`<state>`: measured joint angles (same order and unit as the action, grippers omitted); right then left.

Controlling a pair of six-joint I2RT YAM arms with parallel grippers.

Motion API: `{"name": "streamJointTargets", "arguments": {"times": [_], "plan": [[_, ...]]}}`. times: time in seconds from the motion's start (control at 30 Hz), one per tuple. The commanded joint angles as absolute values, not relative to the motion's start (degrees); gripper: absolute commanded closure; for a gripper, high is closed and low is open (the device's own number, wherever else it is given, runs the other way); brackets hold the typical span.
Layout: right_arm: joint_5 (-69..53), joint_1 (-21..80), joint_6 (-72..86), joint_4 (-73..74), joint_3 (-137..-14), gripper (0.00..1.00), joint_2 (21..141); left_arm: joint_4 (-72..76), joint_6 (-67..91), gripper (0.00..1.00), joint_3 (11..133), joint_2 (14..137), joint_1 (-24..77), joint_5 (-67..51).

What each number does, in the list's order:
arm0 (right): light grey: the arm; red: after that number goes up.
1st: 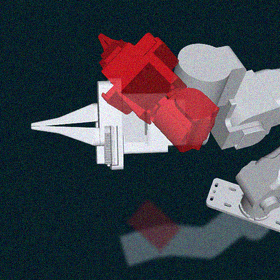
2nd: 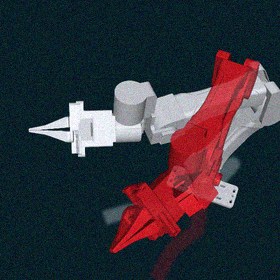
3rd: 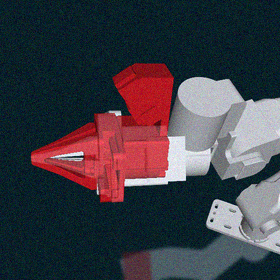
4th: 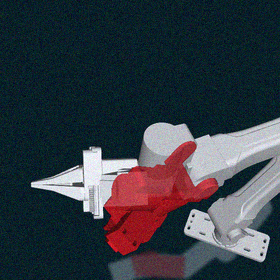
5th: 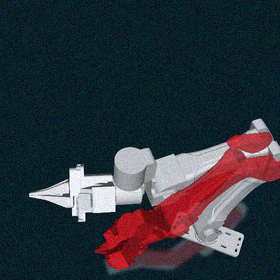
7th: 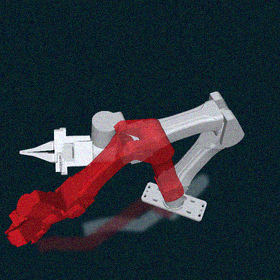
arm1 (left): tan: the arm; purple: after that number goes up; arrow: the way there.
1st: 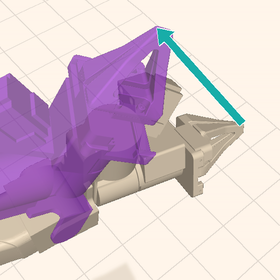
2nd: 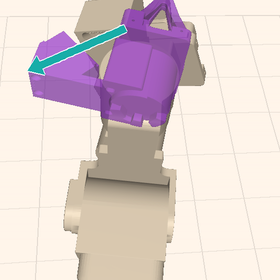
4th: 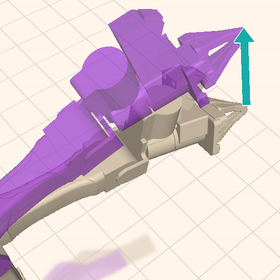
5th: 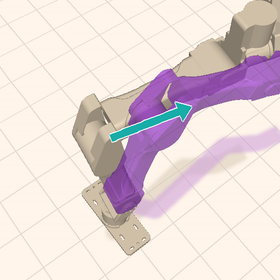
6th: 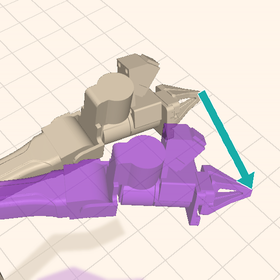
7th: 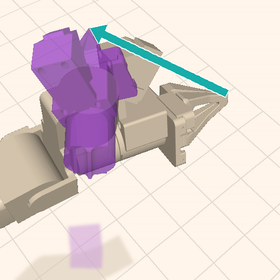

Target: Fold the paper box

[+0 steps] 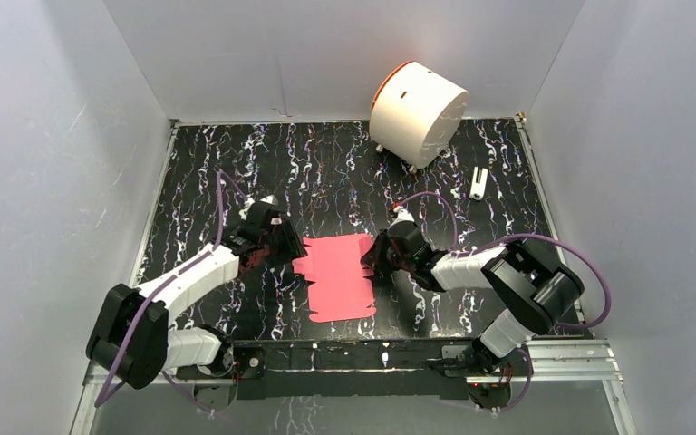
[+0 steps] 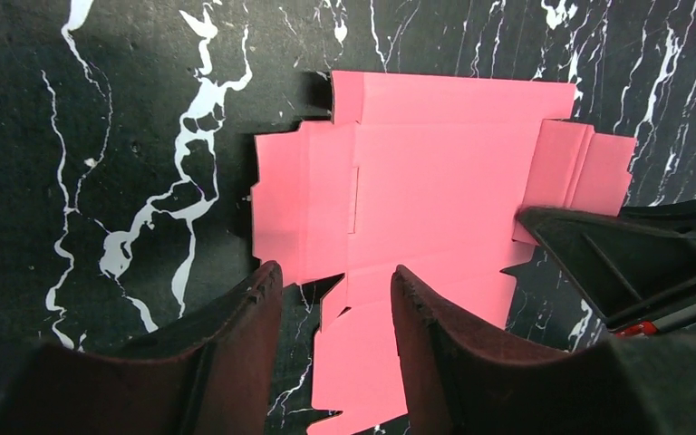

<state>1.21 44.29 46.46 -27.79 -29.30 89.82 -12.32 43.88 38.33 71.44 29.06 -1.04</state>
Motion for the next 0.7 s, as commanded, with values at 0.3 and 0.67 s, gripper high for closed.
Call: {"name": "streamJointTargets", "arguments": {"times": [0.3,0.67], "plan": [[-0.4,44.5,45.2,-31.5,-28.7,0.87,89.5,-6.2,42.8,0.57,35.7,78.4,18.6,-15.6],[-1.4,44.5,44.7,-31.5,-29.3,0.87,90.4,-5.6,41.7,0.78,38.1,79.4,18.5,-20.0]]}}
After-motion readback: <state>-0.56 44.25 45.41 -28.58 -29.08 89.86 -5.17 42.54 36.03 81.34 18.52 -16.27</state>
